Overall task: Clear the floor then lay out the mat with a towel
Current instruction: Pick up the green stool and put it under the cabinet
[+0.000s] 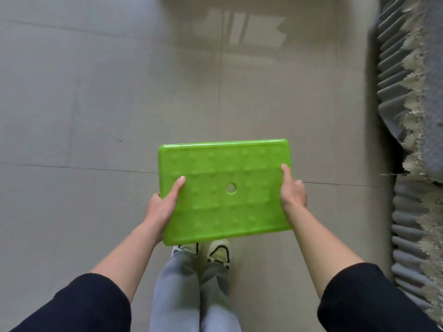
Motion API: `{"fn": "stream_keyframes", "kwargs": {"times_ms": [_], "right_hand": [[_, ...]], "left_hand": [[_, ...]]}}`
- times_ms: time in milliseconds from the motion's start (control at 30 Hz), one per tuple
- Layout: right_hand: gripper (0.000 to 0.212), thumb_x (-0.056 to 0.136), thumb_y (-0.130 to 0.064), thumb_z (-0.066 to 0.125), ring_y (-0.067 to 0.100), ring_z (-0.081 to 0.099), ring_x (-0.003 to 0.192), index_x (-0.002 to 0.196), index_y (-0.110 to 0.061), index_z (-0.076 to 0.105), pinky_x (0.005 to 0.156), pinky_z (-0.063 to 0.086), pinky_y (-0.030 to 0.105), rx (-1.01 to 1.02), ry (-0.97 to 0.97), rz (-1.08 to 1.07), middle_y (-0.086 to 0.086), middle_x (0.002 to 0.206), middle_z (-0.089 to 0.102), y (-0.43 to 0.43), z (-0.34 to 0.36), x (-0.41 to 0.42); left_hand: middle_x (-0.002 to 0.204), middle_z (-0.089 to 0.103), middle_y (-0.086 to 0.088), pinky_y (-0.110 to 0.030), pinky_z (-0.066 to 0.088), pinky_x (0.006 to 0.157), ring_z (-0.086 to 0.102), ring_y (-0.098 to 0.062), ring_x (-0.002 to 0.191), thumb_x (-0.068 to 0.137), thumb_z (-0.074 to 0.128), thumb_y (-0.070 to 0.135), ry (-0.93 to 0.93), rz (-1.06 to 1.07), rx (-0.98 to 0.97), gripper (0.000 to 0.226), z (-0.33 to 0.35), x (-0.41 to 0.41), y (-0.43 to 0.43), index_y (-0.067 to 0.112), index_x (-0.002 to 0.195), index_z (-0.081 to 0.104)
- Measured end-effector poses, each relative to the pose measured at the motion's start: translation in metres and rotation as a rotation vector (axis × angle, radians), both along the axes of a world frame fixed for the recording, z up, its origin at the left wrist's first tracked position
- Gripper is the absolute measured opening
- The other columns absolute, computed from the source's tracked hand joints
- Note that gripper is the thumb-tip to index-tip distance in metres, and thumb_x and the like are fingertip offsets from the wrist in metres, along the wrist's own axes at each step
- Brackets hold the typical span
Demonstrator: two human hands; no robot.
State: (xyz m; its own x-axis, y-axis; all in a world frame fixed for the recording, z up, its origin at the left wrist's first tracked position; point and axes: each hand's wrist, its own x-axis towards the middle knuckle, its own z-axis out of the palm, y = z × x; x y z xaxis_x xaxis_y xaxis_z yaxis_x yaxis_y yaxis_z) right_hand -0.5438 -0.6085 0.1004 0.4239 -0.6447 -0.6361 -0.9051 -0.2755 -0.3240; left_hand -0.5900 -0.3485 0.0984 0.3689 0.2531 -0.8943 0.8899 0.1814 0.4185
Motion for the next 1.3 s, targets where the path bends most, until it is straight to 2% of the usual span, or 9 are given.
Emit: {"fn": "stream_keyframes", "kwargs": {"times_ms": [67, 133, 267, 433, 567, 800, 1067, 1200, 1300], "right_hand": [[0.078, 0.088, -0.065, 0.038, 0.039, 0.047, 0.124, 0.124, 0.003, 0.049, 0.098, 0.036, 0.042, 0.009, -0.021, 0.063, 0.027, 0.134, 0.050, 0.038, 0.030, 0.002], [0.080, 0.087, -0.066, 0.039, 0.039, 0.046, 0.125, 0.126, 0.004, 0.045, 0.099, 0.035, 0.045, 0.011, -0.040, 0.147, 0.028, 0.136, 0.047, 0.076, 0.057, 0.004], [0.079, 0.087, -0.063, 0.042, 0.039, 0.039, 0.130, 0.131, 0.001, 0.039, 0.105, 0.030, 0.048, 0.070, -0.087, 0.317, 0.027, 0.141, 0.040, 0.148, 0.099, 0.001], [0.078, 0.086, -0.062, 0.046, 0.040, 0.038, 0.130, 0.133, 0.000, 0.037, 0.108, 0.029, 0.050, 0.157, -0.097, 0.514, 0.028, 0.141, 0.039, 0.269, 0.144, -0.006], [0.076, 0.085, -0.061, 0.049, 0.041, 0.040, 0.128, 0.130, -0.001, 0.037, 0.106, 0.032, 0.050, 0.129, -0.119, 0.702, 0.029, 0.136, 0.043, 0.366, 0.161, -0.011], [0.085, 0.082, -0.064, 0.050, 0.041, 0.039, 0.129, 0.137, -0.003, 0.030, 0.105, 0.032, 0.050, 0.068, -0.140, 0.967, 0.028, 0.137, 0.042, 0.557, 0.153, -0.007], [0.073, 0.076, -0.059, 0.064, 0.037, 0.052, 0.115, 0.121, -0.006, 0.043, 0.099, 0.040, 0.053, 0.173, -0.034, 1.186, 0.021, 0.123, 0.055, 0.778, 0.085, -0.031], [0.075, 0.071, -0.061, 0.067, 0.034, 0.054, 0.114, 0.121, -0.010, 0.043, 0.098, 0.041, 0.052, 0.211, 0.017, 1.326, 0.016, 0.123, 0.056, 0.857, 0.050, -0.038], [0.084, 0.068, -0.059, 0.071, 0.033, 0.052, 0.118, 0.131, -0.013, 0.039, 0.100, 0.041, 0.052, 0.238, 0.037, 1.422, 0.015, 0.130, 0.054, 0.907, 0.020, -0.042]], "left_hand": [[0.111, 0.069, -0.011, -0.046, 0.054, 0.092, 0.068, -0.026, 0.099, 0.059, 0.071, 0.069, 0.021, 0.060, 0.023, 0.086, 0.034, -0.013, 0.036, 0.007, 0.118, 0.062], [0.110, 0.069, -0.012, -0.048, 0.053, 0.092, 0.068, -0.027, 0.098, 0.051, 0.069, 0.074, 0.011, 0.139, 0.043, 0.093, 0.067, -0.028, 0.072, 0.006, 0.114, 0.062], [0.099, 0.073, -0.010, -0.048, 0.055, 0.087, 0.070, -0.024, 0.088, 0.047, 0.066, 0.079, -0.013, 0.239, 0.108, 0.075, 0.118, -0.057, 0.131, 0.011, 0.081, 0.065], [0.114, 0.068, -0.014, -0.050, 0.052, 0.092, 0.067, -0.031, 0.102, 0.040, 0.064, 0.085, -0.020, 0.485, 0.085, 0.107, 0.167, -0.107, 0.228, 0.007, 0.114, 0.064], [0.120, 0.066, -0.014, -0.052, 0.051, 0.095, 0.065, -0.031, 0.105, 0.039, 0.056, 0.090, -0.089, 0.651, 0.069, 0.113, 0.178, -0.137, 0.311, 0.012, 0.121, 0.062], [0.125, 0.064, -0.016, -0.056, 0.043, 0.102, 0.062, -0.033, 0.111, 0.081, 0.025, 0.076, -0.195, 0.963, -0.057, 0.079, 0.142, -0.164, 0.465, 0.019, 0.123, 0.063], [0.129, 0.059, -0.022, -0.055, 0.043, 0.103, 0.058, -0.038, 0.116, 0.085, 0.030, 0.062, -0.019, 1.224, -0.007, 0.073, 0.062, -0.218, 0.651, 0.009, 0.128, 0.056], [0.125, 0.061, -0.020, -0.045, 0.049, 0.089, 0.062, -0.038, 0.103, 0.093, 0.022, 0.048, 0.004, 1.339, 0.047, 0.060, 0.019, -0.237, 0.712, 0.012, 0.116, 0.063], [0.134, 0.055, -0.020, -0.047, 0.041, 0.101, 0.054, -0.038, 0.120, 0.096, 0.018, 0.045, 0.022, 1.408, 0.032, 0.062, -0.012, -0.249, 0.742, 0.011, 0.133, 0.053]]}}
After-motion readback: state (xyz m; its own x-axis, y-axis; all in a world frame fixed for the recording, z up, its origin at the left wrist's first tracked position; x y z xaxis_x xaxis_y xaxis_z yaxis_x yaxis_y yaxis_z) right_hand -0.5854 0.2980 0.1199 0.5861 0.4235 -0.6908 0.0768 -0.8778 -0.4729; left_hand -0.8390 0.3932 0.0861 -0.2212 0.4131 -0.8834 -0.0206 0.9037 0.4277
